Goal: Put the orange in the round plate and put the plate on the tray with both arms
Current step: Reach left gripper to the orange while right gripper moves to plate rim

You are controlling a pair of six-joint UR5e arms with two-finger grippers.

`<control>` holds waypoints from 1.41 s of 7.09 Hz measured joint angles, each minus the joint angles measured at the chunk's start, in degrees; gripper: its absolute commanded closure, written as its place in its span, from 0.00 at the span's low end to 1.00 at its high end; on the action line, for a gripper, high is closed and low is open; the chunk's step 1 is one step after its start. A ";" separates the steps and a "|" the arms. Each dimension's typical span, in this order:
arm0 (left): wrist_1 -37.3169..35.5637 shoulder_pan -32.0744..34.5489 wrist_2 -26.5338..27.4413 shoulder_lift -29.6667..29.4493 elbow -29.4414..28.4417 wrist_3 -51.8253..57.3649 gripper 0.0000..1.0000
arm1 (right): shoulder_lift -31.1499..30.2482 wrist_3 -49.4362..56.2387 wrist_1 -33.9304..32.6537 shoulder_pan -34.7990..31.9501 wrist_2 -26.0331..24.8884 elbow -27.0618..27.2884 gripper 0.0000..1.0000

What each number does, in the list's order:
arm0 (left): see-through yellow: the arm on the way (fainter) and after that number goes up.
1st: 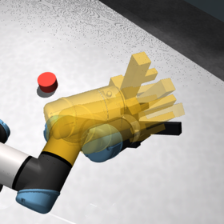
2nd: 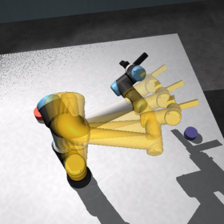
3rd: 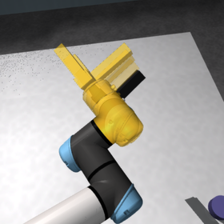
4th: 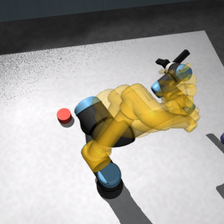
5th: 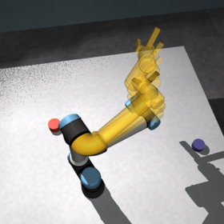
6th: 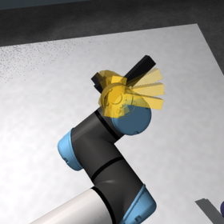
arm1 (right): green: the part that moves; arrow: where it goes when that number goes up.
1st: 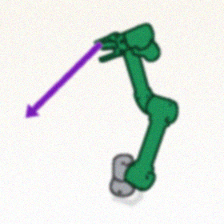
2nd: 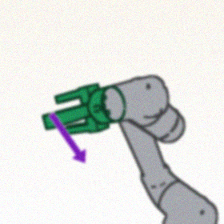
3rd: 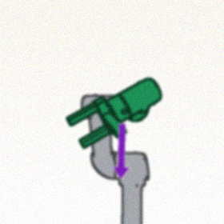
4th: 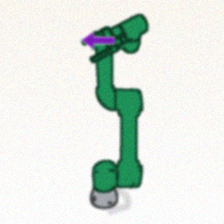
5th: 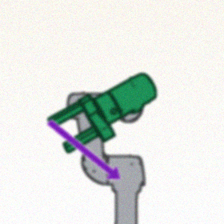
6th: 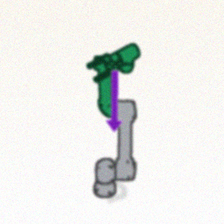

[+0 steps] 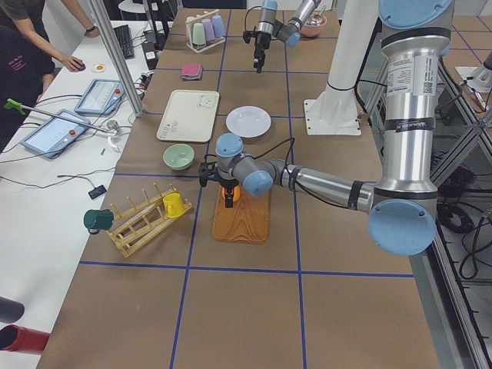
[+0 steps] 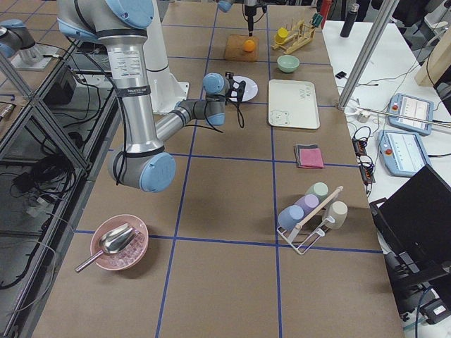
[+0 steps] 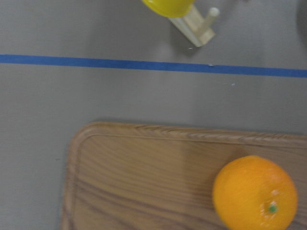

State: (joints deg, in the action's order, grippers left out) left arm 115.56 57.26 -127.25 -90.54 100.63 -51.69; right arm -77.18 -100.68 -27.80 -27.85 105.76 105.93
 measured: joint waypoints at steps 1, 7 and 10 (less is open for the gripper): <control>-1.14 -1.09 0.07 -1.93 -1.09 -1.52 0.01 | 1.40 0.02 -2.28 1.94 -2.74 -0.02 0.01; -0.96 -5.83 1.98 -5.11 -5.96 -5.76 0.30 | 2.73 0.65 -4.97 3.59 -5.12 -0.06 0.01; -1.68 -6.50 1.38 -6.49 -5.28 -9.35 0.38 | 3.33 0.82 -4.99 3.64 -5.27 -0.81 0.01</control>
State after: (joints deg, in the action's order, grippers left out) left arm 113.87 50.76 -125.87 -97.03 95.35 -61.04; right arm -73.85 -99.86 -32.78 -24.22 100.49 105.12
